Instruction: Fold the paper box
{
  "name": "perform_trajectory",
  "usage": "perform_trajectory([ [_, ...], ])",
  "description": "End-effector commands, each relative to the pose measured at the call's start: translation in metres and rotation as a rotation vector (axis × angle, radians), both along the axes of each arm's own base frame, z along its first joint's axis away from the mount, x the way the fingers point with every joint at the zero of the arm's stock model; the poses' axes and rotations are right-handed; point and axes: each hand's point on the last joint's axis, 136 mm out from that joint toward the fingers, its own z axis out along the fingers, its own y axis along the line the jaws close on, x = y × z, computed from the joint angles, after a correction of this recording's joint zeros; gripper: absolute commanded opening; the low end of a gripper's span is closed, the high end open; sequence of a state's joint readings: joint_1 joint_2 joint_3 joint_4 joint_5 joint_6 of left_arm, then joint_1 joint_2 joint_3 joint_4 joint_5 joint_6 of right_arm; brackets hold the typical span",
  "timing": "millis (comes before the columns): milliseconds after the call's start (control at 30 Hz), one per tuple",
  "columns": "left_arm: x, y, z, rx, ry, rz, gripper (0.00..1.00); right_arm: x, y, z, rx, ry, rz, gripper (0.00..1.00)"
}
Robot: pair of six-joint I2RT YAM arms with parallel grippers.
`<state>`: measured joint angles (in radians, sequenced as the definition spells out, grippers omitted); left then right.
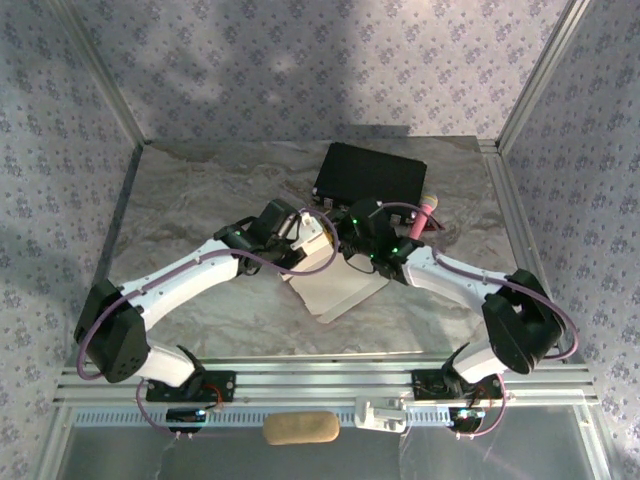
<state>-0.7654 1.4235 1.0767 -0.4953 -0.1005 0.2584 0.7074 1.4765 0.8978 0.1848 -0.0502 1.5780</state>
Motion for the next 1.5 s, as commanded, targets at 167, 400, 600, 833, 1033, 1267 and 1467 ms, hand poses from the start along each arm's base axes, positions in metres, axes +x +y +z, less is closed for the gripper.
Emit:
perform_trajectory([
  [167, -0.002, 0.001, -0.003, -0.007, 0.0, -0.01, 0.0, 0.001, 0.001, -0.008, 0.029, 0.022, -0.017, 0.18],
  [400, -0.005, 0.004, 0.012, -0.063, -0.014, 0.031, 0.32, 0.001, 0.0, -0.011, 0.027, 0.033, -0.035, 0.04],
  [600, -0.012, 0.016, 0.084, -0.452, -0.011, 0.284, 0.73, 0.002, -0.004, -0.015, 0.034, 0.027, -0.061, 0.0],
  [833, -0.021, 0.016, 0.095, -0.845, 0.338, 0.636, 0.63, 0.001, -0.001, -0.027, 0.047, 0.012, -0.068, 0.0],
  [1033, -0.02, 0.01, 0.078, -0.895, 0.44, 0.723, 0.6, 0.003, 0.001, -0.039, 0.085, -0.048, -0.08, 0.0],
  [1267, -0.018, 0.007, 0.06, -0.943, 0.533, 0.804, 0.55, 0.003, -0.002, -0.043, 0.116, -0.039, -0.098, 0.0],
  [1467, -0.024, 0.006, 0.077, -1.011, 0.516, 0.803, 0.55, -0.003, -0.007, -0.011, 0.081, -0.005, -0.086, 0.0],
])
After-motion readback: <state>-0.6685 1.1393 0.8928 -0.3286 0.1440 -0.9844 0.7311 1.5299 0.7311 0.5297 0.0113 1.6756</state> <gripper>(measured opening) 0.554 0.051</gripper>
